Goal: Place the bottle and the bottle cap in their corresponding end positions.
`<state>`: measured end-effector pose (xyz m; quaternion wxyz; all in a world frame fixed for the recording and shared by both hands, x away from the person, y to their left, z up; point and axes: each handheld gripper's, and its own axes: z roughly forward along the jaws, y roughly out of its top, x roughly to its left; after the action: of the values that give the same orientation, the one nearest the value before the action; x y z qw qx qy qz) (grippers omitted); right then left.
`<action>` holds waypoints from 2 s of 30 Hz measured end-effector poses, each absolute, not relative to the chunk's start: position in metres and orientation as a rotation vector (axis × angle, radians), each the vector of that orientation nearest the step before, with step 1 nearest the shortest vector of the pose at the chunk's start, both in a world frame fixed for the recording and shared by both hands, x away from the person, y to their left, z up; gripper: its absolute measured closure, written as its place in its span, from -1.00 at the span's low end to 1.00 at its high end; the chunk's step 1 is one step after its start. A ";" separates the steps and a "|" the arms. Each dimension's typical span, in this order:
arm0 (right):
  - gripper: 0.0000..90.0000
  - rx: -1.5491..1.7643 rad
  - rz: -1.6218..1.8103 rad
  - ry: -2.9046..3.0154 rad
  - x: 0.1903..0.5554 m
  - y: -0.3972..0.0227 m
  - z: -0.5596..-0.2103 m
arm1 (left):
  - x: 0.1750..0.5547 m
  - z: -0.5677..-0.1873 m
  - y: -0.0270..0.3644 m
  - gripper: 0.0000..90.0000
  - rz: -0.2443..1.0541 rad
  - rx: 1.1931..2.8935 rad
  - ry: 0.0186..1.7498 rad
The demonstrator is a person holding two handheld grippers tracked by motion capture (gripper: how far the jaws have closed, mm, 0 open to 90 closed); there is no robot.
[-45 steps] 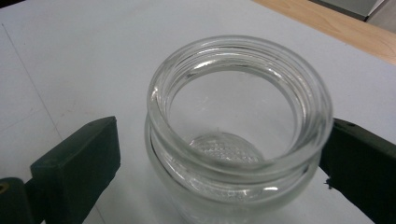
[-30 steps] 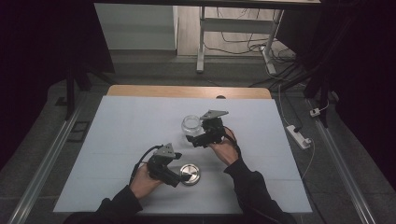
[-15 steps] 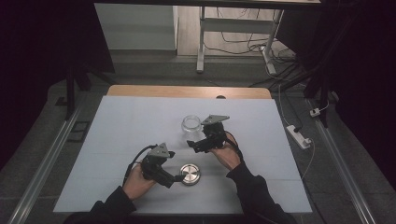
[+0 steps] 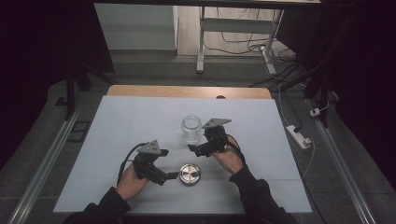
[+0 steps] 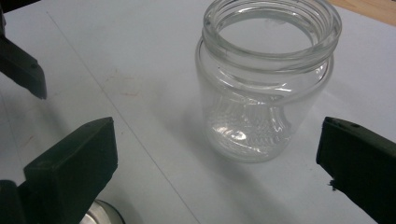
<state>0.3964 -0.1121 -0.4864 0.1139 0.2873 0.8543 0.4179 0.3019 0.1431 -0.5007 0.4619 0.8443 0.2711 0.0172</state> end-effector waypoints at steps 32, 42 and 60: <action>-1.00 0.784 1.311 2.495 0.352 -0.139 -0.463 | 0.269 -0.489 0.189 -1.00 0.101 2.036 0.698; -1.00 0.787 1.323 2.470 0.334 -0.154 -0.458 | 0.257 -0.486 0.206 -1.00 0.117 2.024 0.753; -1.00 0.836 1.319 2.397 0.307 -0.196 -0.458 | 0.234 -0.489 0.242 -1.00 0.171 1.977 0.863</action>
<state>0.3073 -0.1960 -0.4577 0.1398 0.2892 0.8297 0.4565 0.2343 0.2423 -0.4895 0.4697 0.8065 0.3521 0.0699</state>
